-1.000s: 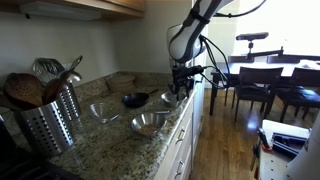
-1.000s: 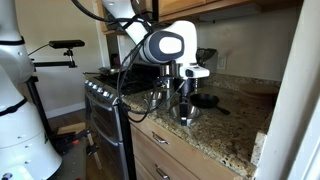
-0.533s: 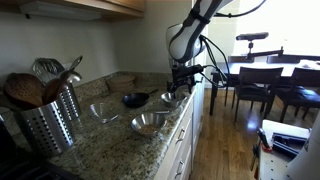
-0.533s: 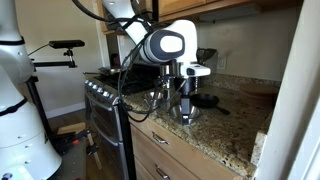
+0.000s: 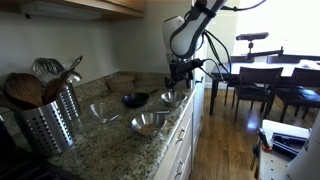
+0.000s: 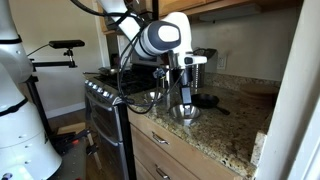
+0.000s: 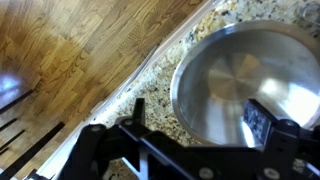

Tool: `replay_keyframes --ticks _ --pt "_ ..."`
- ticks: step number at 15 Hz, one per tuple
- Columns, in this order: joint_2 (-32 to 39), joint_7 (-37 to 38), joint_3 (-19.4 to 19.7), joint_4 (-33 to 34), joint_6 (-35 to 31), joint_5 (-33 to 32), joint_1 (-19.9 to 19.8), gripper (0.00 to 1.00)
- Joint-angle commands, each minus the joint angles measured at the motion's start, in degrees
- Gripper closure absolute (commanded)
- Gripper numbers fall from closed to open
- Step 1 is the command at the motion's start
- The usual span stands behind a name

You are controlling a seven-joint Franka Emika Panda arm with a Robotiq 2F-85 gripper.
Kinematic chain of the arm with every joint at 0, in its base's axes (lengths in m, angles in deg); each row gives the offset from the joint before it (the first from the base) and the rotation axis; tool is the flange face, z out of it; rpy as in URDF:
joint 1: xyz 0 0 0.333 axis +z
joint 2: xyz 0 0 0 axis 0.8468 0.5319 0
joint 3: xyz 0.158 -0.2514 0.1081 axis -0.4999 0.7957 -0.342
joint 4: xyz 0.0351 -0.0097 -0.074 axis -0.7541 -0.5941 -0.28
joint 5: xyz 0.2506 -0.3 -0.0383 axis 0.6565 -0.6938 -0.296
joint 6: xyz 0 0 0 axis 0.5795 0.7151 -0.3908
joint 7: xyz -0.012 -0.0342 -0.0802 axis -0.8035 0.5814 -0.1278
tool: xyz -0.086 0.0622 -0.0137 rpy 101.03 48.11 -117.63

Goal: Pour the contents of the silver bowl into the other silver bowl

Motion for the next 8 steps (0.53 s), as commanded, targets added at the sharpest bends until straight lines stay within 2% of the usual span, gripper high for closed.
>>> replay_keyframes --ticks 1,6,7,8 --pt "-6.7 3.2 -0.9 -4.1 3.2 -4.6 1.6 0.00" --pt "-11.3 3.3 -4.2 -6.2 7.4 -5.6 1.3 0.00" --pt "-7.3 1.2 -4.1 -3.3 5.7 -4.0 0.5 0.00" --pt "-8.2 1.3 -4.6 -3.7 6.3 -4.0 0.5 0.00"
